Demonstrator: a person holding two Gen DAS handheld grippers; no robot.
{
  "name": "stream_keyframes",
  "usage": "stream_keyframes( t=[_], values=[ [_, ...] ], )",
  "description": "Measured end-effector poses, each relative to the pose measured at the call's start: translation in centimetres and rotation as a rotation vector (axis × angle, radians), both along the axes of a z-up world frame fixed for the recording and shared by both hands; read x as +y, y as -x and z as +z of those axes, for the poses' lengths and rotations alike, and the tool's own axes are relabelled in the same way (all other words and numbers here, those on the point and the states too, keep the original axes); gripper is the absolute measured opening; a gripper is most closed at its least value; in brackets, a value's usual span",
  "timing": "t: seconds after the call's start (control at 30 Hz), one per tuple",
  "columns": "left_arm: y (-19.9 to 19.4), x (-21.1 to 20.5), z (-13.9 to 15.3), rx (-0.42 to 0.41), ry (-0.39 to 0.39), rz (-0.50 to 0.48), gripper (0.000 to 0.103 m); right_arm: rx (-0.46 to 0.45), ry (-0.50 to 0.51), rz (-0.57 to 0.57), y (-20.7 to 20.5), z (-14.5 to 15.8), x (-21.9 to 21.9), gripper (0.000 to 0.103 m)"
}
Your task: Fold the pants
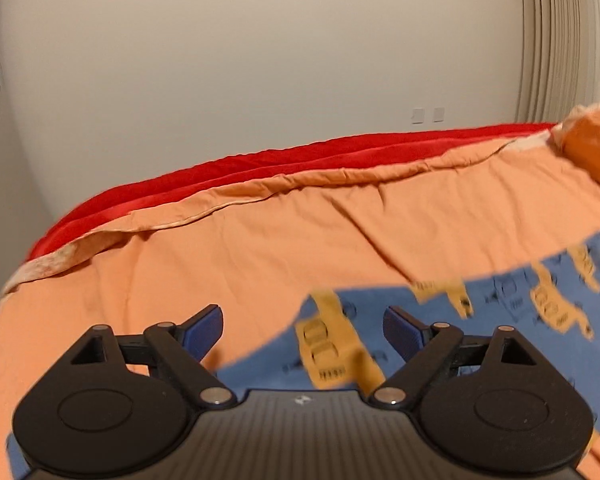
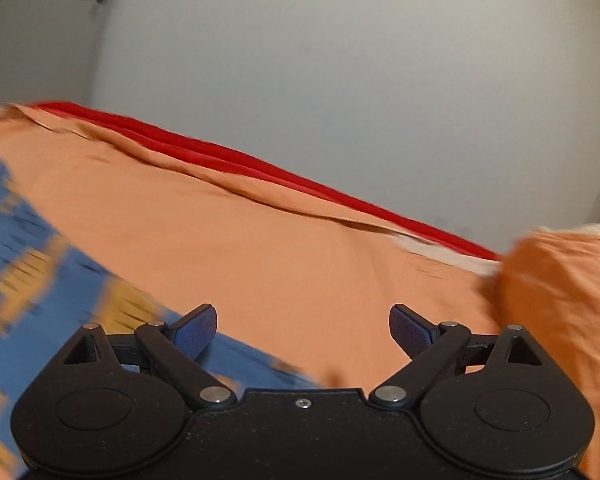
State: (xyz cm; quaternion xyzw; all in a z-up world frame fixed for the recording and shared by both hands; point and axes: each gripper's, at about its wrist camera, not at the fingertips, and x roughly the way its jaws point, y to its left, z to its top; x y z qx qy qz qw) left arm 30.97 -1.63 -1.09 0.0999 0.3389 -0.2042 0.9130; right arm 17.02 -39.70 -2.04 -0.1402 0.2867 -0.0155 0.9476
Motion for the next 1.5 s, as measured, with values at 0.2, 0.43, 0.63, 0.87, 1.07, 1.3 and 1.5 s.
stream_keyframes(
  t=[0.2, 0.43, 0.63, 0.87, 1.07, 1.3, 1.5],
  values=[
    [-5.7, -0.8, -2.3, 0.227, 0.015, -0.059, 0.047, 0.078, -0.086, 0.174, -0.1, -1.3, 5.4, 0.094],
    [-4.3, -0.3, -0.2, 0.174, 0.067, -0.107, 0.007, 0.091, -0.080, 0.169, 0.5, -3.3, 5.9, 0.097],
    [-1.9, -0.3, 0.8, 0.005, 0.048, -0.097, 0.006, 0.089, -0.150, 0.092, 0.6, -3.9, 4.3, 0.101],
    [-3.0, -3.0, -2.9, 0.028, -0.104, -0.026, 0.007, 0.009, -0.053, -0.005, 1.3, -3.1, 3.7, 0.102],
    [-2.2, -3.5, -2.7, -0.001, -0.150, -0.005, 0.019, 0.037, 0.071, -0.234, 0.3, -3.1, -2.8, 0.102],
    [2.1, 0.4, -0.5, -0.036, 0.036, 0.150, 0.083, -0.003, 0.069, -0.321, 1.9, -1.4, -5.2, 0.102],
    [9.0, 5.1, 0.2, -0.074, 0.072, 0.256, 0.097, 0.055, 0.128, -0.114, 4.5, -3.7, 1.3, 0.102]
  ],
)
